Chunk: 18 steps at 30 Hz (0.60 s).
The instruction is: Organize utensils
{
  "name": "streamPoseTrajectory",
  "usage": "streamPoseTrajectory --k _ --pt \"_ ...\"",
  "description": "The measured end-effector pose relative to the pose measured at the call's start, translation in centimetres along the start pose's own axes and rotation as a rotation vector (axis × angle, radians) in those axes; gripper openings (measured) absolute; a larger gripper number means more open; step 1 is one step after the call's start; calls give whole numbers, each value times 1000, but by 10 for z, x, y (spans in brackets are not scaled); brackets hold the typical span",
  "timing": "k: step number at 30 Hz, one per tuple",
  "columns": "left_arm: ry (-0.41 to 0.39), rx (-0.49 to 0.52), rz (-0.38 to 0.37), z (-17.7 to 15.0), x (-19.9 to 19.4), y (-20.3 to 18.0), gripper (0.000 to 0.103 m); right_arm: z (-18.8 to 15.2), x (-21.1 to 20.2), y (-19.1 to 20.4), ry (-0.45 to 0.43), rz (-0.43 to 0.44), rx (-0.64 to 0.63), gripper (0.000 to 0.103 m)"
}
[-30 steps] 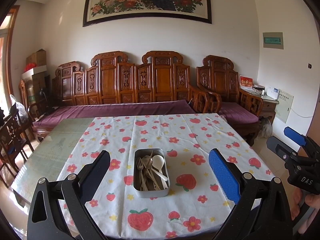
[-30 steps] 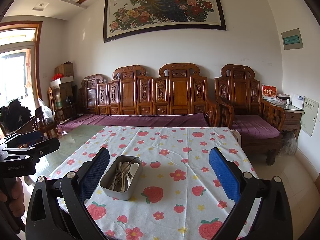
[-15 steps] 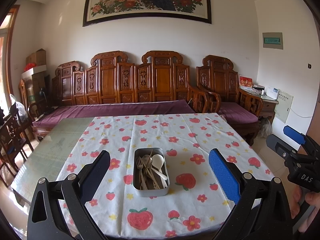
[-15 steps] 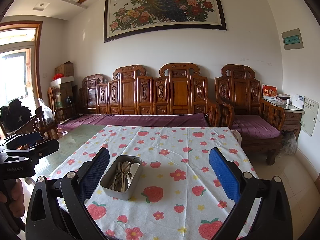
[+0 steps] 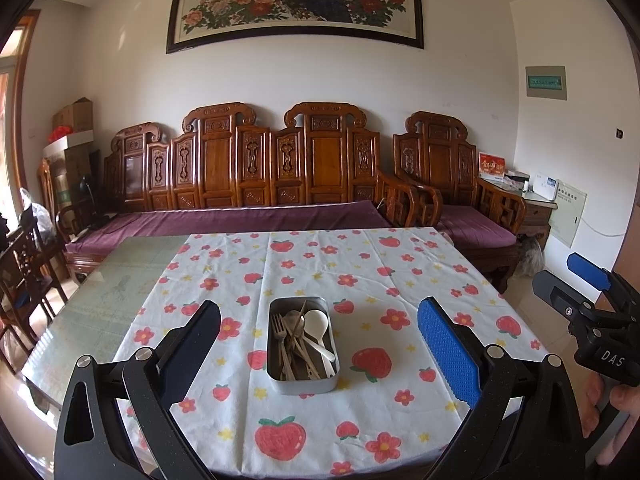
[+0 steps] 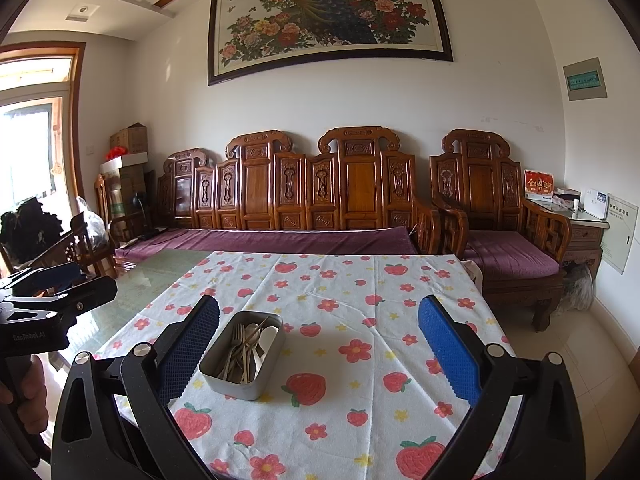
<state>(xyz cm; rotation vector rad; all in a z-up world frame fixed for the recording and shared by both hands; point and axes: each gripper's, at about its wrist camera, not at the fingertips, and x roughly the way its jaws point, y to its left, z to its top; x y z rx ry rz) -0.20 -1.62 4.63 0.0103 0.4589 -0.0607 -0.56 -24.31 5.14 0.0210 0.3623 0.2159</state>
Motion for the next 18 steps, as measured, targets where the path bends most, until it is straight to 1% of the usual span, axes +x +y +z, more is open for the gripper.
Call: streamPoseTrajectory --k 18 --pt "-4 2 2 0 -1 0 95 0 0 0 0 1 0 100"
